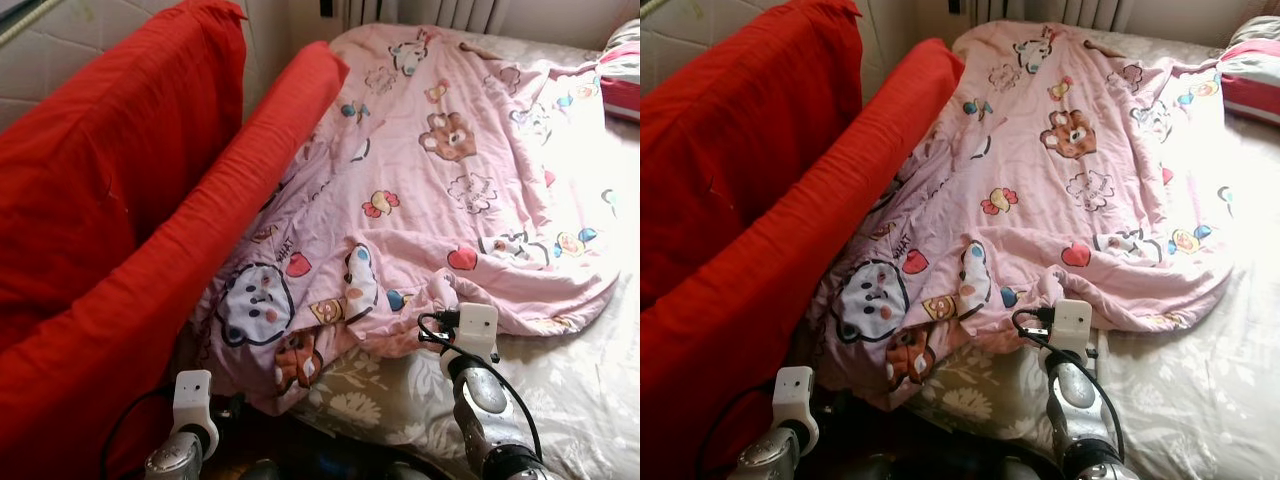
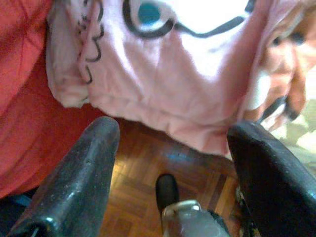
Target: Clean up the room
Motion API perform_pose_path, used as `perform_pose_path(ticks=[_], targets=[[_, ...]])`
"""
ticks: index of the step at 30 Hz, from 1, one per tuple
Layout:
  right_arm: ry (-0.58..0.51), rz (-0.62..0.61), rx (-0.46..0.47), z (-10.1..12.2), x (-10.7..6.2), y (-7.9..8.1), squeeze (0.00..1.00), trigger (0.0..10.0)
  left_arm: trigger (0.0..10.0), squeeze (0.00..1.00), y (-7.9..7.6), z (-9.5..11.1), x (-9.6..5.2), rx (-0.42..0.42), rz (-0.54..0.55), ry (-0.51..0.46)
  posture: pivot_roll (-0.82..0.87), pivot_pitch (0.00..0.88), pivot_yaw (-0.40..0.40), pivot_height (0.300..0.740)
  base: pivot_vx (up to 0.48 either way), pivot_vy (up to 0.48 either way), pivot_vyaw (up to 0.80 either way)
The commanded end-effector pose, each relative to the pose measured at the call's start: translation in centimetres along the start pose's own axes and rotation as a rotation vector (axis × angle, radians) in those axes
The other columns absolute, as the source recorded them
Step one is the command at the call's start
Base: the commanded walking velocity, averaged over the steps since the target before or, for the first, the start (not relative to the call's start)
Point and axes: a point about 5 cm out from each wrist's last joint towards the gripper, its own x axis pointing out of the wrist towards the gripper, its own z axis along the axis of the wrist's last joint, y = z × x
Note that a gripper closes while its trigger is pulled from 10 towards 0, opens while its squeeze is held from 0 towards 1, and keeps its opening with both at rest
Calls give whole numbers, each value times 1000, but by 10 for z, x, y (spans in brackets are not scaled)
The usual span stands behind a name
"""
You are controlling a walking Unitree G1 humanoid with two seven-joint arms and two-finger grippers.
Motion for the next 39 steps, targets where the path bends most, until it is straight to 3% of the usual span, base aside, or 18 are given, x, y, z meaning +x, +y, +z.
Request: perform_pose_path(ticks=[1, 23, 39], targets=[[20, -16, 7, -6, -4, -5, 0, 10000, 10000, 0, 2, -10, -4, -1, 7, 34, -7, 180, 35, 740, 0, -480, 0], [31, 6, 1, -7, -3, 0, 0, 10000, 10000, 0, 0, -8, -3, -30, -6, 10, -5, 184, 35, 740, 0, -44, 0], [26, -2, 7, -7, -3, 2, 0, 10000, 10000, 0, 1, -9, -4, -37, -10, 15, -5, 185, 36, 740, -256, 0, 0]])
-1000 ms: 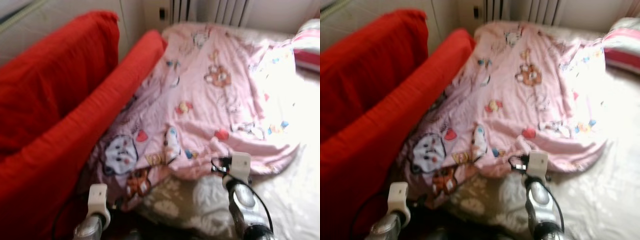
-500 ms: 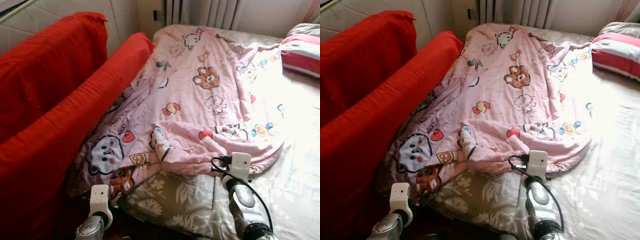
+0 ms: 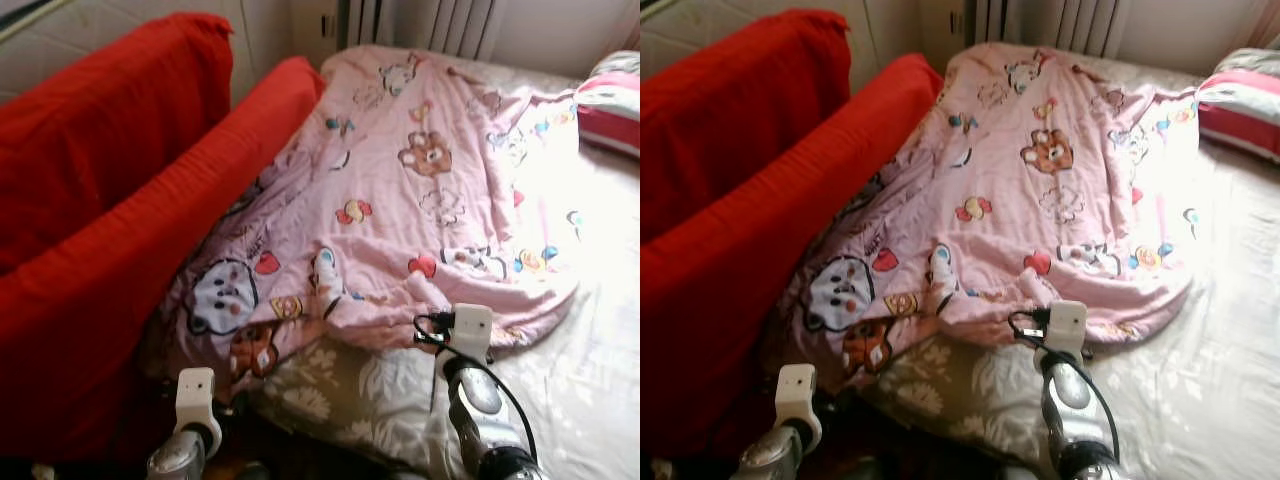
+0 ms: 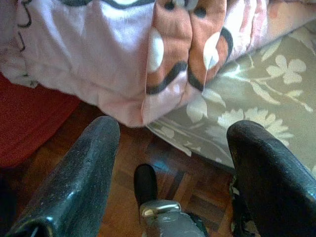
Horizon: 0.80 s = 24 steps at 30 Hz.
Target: Clean up the room
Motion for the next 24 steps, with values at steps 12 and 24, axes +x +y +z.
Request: perform_pose_path(ticks=[12, 24], targets=[[-58, -184, 9, 7, -2, -22, 0, 10000, 10000, 0, 5, -9, -4, -11, 11, 30, -1, 183, 38, 740, -268, 0, 0], [-161, -401, -17, 22, -7, -51, 0, 10000, 10000, 0, 5, -8, -4, -9, 8, 35, -4, 173, 41, 740, -263, 0, 0]])
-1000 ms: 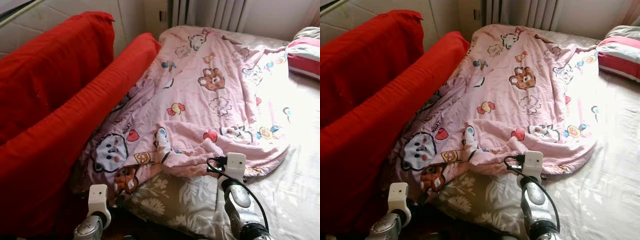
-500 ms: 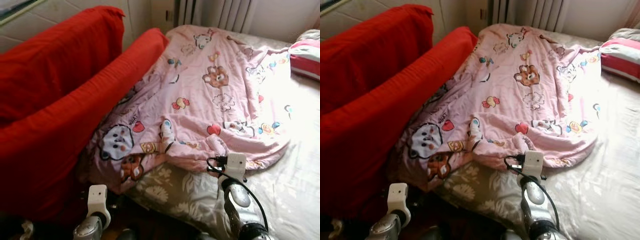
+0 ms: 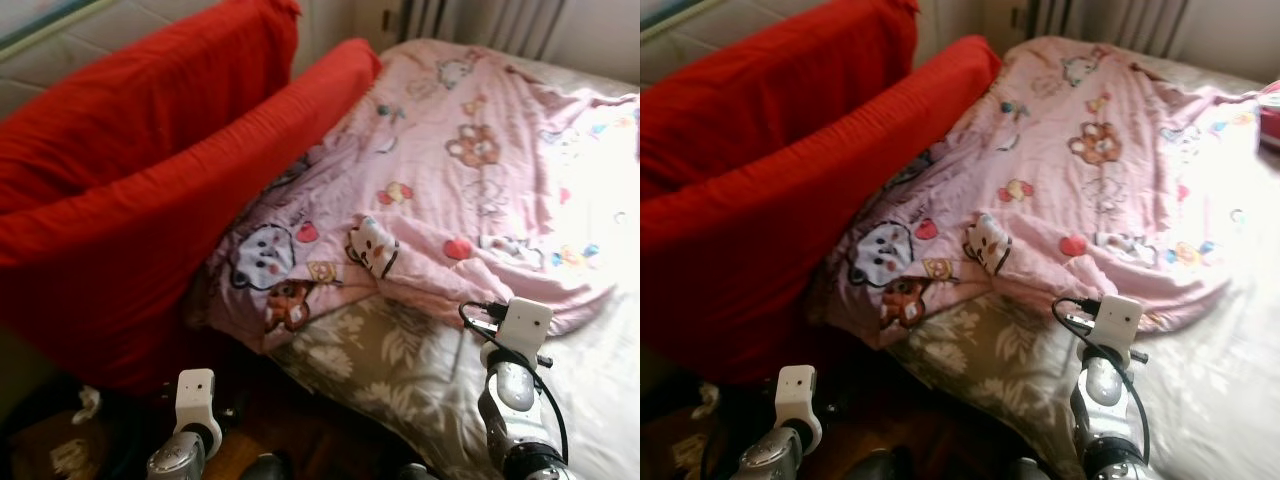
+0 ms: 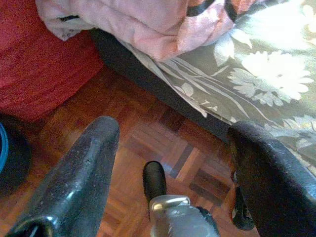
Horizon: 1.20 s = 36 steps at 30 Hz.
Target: Clean up the room
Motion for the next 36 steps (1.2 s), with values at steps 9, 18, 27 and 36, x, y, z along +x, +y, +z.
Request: perform_pose_path(ticks=[9, 18, 27, 36], targets=[[-15, -38, -2, -1, -3, -2, 0, 10000, 10000, 0, 6, -8, -4, -4, 14, 31, -2, 167, 42, 740, -262, 0, 0], [-17, -42, -2, -2, -3, -2, 0, 10000, 10000, 0, 6, -8, -4, -5, 13, 33, -3, 171, 42, 740, -263, 0, 0], [-30, -67, -5, 1, -2, -7, 0, 10000, 10000, 0, 6, -8, -4, -7, 11, 30, -2, 174, 41, 740, -261, 0, 0], [-62, -112, -10, 6, 0, -14, 0, 10000, 10000, 0, 6, -7, -4, -6, 11, 26, -1, 177, 43, 740, -262, 0, 0]])
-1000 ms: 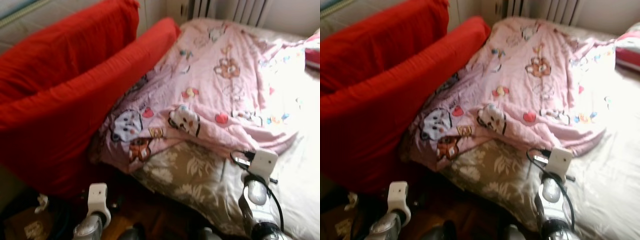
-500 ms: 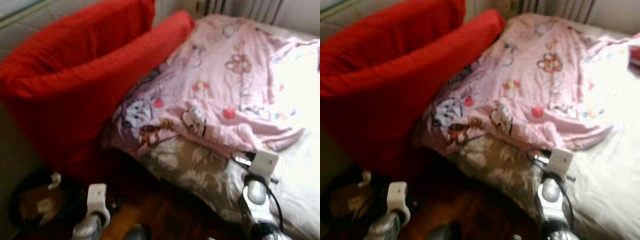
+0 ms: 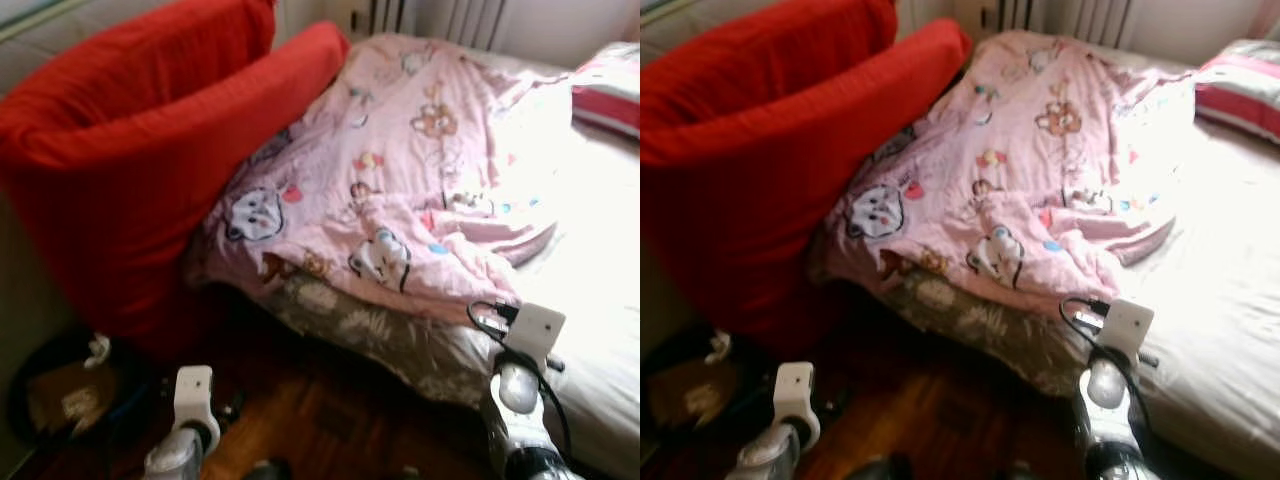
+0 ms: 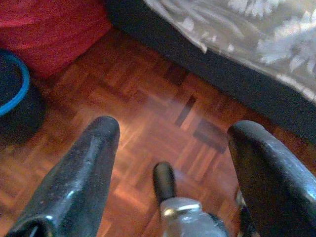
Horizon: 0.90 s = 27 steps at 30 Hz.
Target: Clean up the room
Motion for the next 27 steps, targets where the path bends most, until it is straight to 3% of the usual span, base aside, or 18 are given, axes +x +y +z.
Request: perform_pose_path(ticks=[1, 10, 20, 25, 27], targets=[[-10, -32, -9, -1, -1, -8, 0, 10000, 10000, 0, 2, -8, -3, -7, 8, 31, -2, 178, 43, 740, -259, 0, 0], [-123, -73, -47, 16, 4, -13, 0, 10000, 10000, 0, 2, -9, -4, -6, 5, 32, -3, 179, 46, 740, -262, 0, 0], [-300, 1, -94, 42, 1, 3, 0, 10000, 10000, 0, 1, -9, -3, -5, 1, 33, -8, 181, 46, 740, -262, 0, 0], [-269, -26, -108, 37, 1, -1, 0, 10000, 10000, 0, 0, -9, -3, -8, 4, 33, -12, 182, 44, 740, -157, 0, 0], [-165, -45, -114, 22, 0, -7, 0, 10000, 10000, 0, 0, -10, -3, -8, 5, 35, -11, 182, 40, 740, 0, 0, 0]])
